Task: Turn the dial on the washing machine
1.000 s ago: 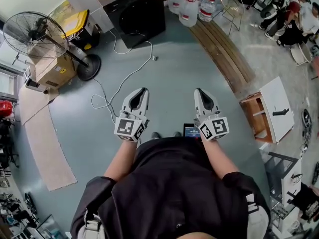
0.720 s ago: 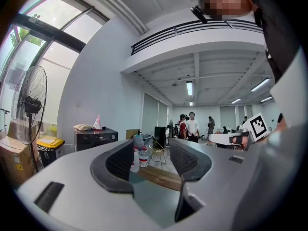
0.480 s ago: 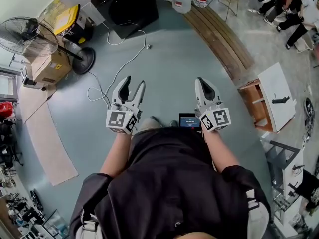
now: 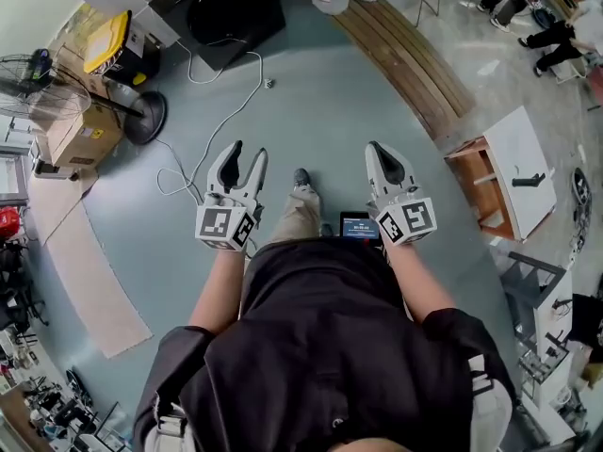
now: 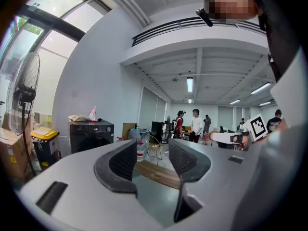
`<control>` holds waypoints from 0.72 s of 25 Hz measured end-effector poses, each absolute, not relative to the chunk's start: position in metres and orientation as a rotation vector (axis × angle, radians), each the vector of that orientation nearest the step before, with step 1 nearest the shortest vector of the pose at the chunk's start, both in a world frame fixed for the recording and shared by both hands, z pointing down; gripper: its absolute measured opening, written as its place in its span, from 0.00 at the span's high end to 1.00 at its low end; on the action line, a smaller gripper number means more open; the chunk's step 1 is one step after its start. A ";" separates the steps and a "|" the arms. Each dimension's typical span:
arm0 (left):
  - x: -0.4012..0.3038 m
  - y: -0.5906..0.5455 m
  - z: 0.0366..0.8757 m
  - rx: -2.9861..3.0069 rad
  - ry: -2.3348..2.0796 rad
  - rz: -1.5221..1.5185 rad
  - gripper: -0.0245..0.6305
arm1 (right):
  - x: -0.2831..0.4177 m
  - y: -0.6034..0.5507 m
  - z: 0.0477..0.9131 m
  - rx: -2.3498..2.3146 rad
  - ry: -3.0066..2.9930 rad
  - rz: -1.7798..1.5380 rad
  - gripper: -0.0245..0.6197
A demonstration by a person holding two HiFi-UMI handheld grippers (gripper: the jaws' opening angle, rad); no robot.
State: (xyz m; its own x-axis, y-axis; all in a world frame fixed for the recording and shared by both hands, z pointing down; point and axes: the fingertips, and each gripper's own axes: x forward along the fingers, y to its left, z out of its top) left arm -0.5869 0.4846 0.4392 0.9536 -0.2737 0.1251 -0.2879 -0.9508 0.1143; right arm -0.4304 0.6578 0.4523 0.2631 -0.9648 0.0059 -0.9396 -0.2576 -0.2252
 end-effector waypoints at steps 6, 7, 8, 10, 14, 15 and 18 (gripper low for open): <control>-0.542 0.441 0.443 2.944 -0.407 0.128 0.67 | -0.394 0.613 0.456 -2.355 1.820 -0.254 0.96; -0.534 0.433 0.442 2.943 -0.402 0.127 0.67 | -0.389 0.604 0.457 -2.354 1.832 -0.259 0.96; -0.527 0.424 0.441 2.944 -0.395 0.129 0.67 | -0.384 0.594 0.457 -2.354 1.837 -0.263 0.96; -0.514 0.405 0.437 2.953 -0.378 0.133 0.67 | -0.373 0.574 0.454 -2.356 1.840 -0.264 0.96; -0.492 0.365 0.435 2.953 -0.353 0.137 0.68 | -0.348 0.528 0.446 -2.362 1.837 -0.249 0.96; -0.487 0.356 0.436 2.951 -0.348 0.135 0.68 | -0.343 0.517 0.443 -2.363 1.826 -0.247 0.96; -0.472 0.329 0.437 2.949 -0.332 0.125 0.68 | -0.329 0.486 0.440 -2.379 1.821 -0.240 0.96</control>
State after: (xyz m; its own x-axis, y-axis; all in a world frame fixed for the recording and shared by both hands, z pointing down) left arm -0.4724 0.3288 0.4372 0.9717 -0.2129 0.1018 -0.2273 -0.9605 0.1603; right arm -0.3293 0.4859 0.4400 0.2563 -0.9656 0.0437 -0.9440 -0.2598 -0.2035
